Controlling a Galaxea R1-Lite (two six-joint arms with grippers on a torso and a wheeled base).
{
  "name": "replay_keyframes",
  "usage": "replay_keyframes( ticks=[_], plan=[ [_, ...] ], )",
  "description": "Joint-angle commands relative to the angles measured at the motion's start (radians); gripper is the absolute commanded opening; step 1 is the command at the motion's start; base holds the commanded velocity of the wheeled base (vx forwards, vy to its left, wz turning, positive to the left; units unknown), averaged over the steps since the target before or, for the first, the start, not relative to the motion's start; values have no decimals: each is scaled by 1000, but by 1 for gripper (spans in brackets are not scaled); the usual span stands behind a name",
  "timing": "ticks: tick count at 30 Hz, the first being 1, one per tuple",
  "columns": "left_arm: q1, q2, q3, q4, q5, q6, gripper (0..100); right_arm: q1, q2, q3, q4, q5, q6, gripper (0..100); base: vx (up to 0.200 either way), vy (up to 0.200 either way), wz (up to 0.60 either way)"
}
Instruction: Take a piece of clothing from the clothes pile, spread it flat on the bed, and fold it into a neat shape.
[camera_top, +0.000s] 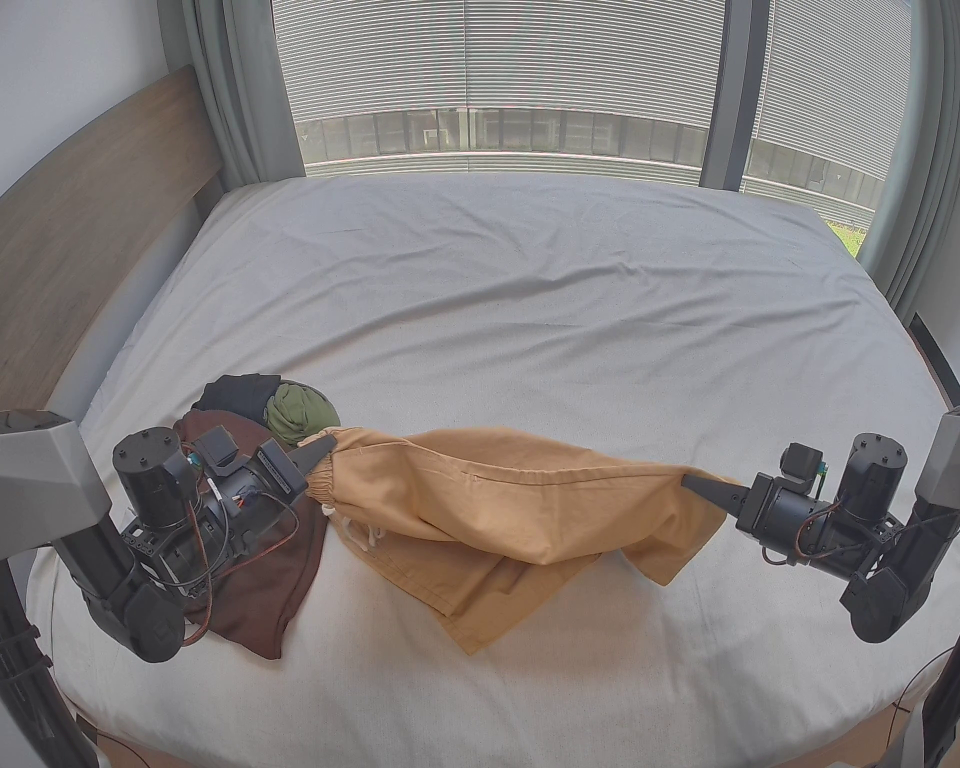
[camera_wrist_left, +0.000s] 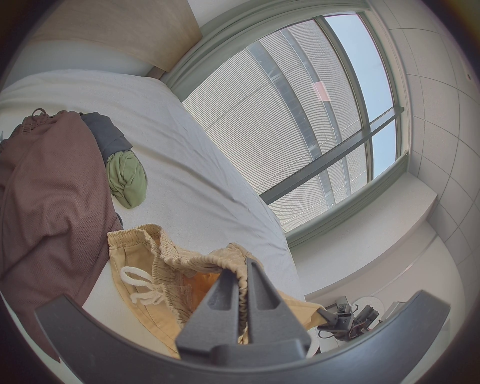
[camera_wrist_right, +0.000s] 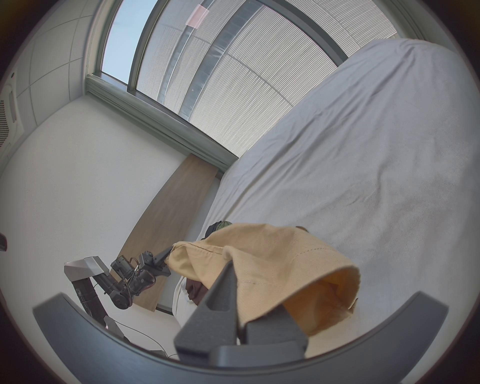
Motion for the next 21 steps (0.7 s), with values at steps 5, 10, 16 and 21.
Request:
replay_keyframes(
  ticks=[5,10,16,21],
  plan=[
    [-5,-76,18,43,-3,5,0,-33,-70,-19,-1,0,1,0,0,0,0],
    [-5,-120,9,138,-3,5,0,-66,-100,-36,-1,0,1,0,0,0,0],
    [-1,-123,4,141,0,5,0,-102,-123,-60,0,2,2,0,0,0,0],
    [1,-112,5,141,0,5,0,-106,-126,-65,0,2,2,0,0,0,0]
  ],
)
